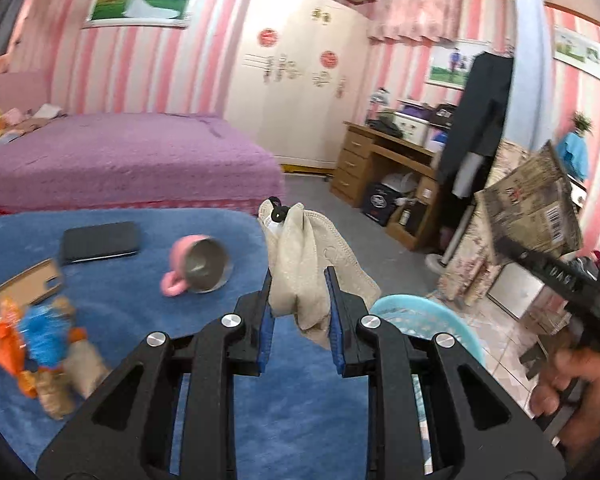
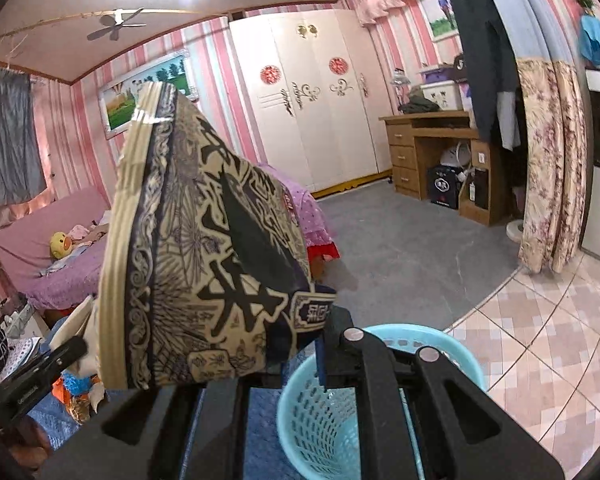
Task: Collect trash
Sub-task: 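Carry both items to the blue wastebasket and open both grippers to drop them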
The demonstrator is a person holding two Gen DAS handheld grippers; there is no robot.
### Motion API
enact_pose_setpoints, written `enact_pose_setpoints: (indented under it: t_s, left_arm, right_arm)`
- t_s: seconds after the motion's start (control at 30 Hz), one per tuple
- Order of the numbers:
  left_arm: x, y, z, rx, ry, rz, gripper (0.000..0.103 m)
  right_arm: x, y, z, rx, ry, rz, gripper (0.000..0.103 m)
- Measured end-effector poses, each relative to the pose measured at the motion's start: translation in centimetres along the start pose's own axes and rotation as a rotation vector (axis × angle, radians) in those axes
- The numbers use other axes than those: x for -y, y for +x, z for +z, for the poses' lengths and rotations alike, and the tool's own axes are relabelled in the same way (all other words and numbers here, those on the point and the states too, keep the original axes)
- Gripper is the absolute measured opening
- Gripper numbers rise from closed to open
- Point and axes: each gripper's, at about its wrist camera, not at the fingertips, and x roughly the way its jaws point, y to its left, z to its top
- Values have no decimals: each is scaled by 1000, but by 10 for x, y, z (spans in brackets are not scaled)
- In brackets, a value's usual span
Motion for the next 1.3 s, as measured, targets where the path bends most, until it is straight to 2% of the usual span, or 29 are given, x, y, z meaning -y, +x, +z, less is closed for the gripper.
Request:
enact_pose_setpoints:
  t_s: [0.17,0.5,0.6,0.67,0.7,0.73,0.9,0.97,1.0,1.03,1.1,1.2,1.3]
  left_arm:
    - [33,19,-2,-21,29,-36,22]
    - [55,41,-4,-57,32,-54,22]
    - [60,45,-5,-71,40,-55,22]
    - [64,48,-5,-85,43,-64,22]
    - [66,49,-5,-90,45,-68,22]
    - [69,51,-6,-100,49,-75,22]
    - [83,65,-11,-130,66,-99,23]
    - [91,74,-14,-157,74,-114,28]
    - [95,78,-16,-166,76,-116,40]
    - [100,81,-17,-171,80,-121,59]
    - [110,85,-20,-168,90,-133,76]
    - [116,84,-19,-160,109,-154,76]
    - [100,76,-14,-142,110,-126,76]
  right_arm:
    - [22,7,3,-27,6,-17,10]
    - [42,12,4,-64,4,-31,13]
    - [41,17,2,-88,-2,-70,15]
    - [47,22,2,-105,17,-94,43]
    - [52,22,1,-99,42,-105,70]
    - [57,20,2,-91,67,-106,73]
    - [71,5,10,-12,136,-142,73]
    - [74,0,12,14,156,-141,73]
    - [75,-1,13,20,161,-143,73]
    - [76,0,13,20,163,-142,73]
    - [73,-1,12,22,160,-138,73]
    - [69,-1,10,25,150,-127,73]
    - [67,2,12,20,131,-105,73]
